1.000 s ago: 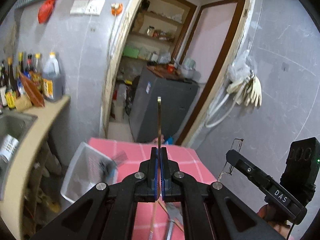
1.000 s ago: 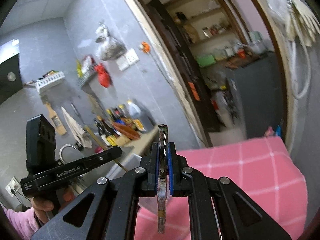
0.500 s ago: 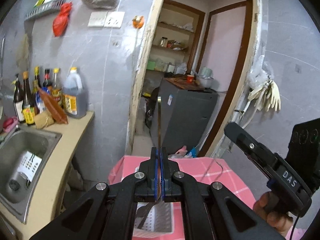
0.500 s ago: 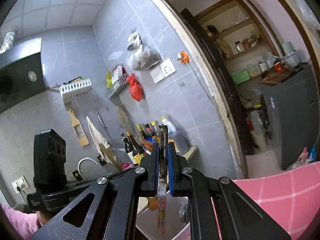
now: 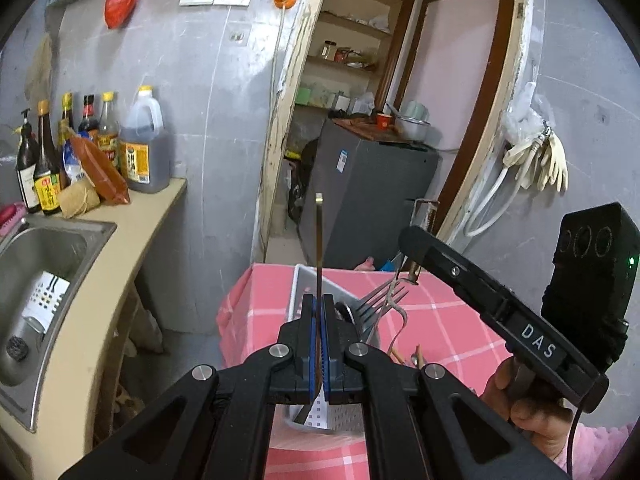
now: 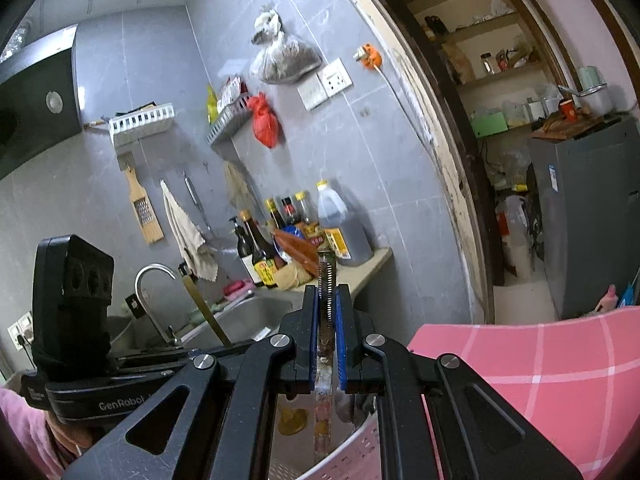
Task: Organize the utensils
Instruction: 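Lower both utensils into the white caddy and open both tools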
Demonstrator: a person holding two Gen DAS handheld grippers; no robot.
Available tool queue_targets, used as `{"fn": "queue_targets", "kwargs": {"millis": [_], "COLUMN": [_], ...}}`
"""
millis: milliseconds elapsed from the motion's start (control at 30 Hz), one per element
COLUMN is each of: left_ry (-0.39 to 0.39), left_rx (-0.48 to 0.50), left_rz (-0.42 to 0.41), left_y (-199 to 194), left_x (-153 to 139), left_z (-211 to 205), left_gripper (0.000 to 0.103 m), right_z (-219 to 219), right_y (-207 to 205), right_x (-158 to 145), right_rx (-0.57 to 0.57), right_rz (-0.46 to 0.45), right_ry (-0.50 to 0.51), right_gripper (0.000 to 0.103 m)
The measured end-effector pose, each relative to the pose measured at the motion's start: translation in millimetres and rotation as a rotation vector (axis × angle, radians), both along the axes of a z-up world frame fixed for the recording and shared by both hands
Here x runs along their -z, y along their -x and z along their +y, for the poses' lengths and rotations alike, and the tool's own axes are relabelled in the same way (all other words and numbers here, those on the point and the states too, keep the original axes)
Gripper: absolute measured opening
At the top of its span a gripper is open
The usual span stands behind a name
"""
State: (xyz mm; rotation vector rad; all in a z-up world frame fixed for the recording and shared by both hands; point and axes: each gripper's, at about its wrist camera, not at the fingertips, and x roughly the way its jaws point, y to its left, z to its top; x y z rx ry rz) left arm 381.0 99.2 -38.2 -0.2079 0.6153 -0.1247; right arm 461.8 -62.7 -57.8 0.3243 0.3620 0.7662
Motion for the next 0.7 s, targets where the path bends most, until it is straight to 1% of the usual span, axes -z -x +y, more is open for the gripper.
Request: {"fn": "queue_targets", "kwargs": {"millis": [67, 300, 467, 567, 633, 700], "left_ry": [0.007, -0.017, -0.006, -0.005, 0.004, 0.009], "left_rx": [0.003, 0.008, 0.011, 0.009, 0.005, -0.001], "left_rz": [0.008, 0.046, 0.071, 0.074, 0.073, 0.065], "left_y": [-0.9, -1.9, -2.5, -1.5, -0.3, 1.4], "left_x": [1.9, 5.0, 6.2, 6.9, 6.2, 5.1], "left_z": [1.4, -0.2, 0.0, -0.6, -0.8, -0.7], "left_gripper": [0.003, 0.003, 0.003, 0.006, 0.008, 0.01], "right_z": [1.2, -0.1, -3.0, -4.6, -9.5, -14.0], "right_y": [0.4, 1.8, 0.7, -0.6, 0.5, 2.2], "right_x": [1.6, 9.5, 14.5, 16.0, 16.7, 14.7], "right_rx": [-0.007, -0.017, -0.026, -0.024, -0.016, -0.002], "right_rz": [0.006, 0.031, 0.061, 0.081, 0.084, 0.082], "right_ry": [0.002, 0.009, 0.016, 0.017, 0.005, -0.001], "right_gripper": [0.008, 0.008, 0.01, 0.016, 0.025, 0.03]}}
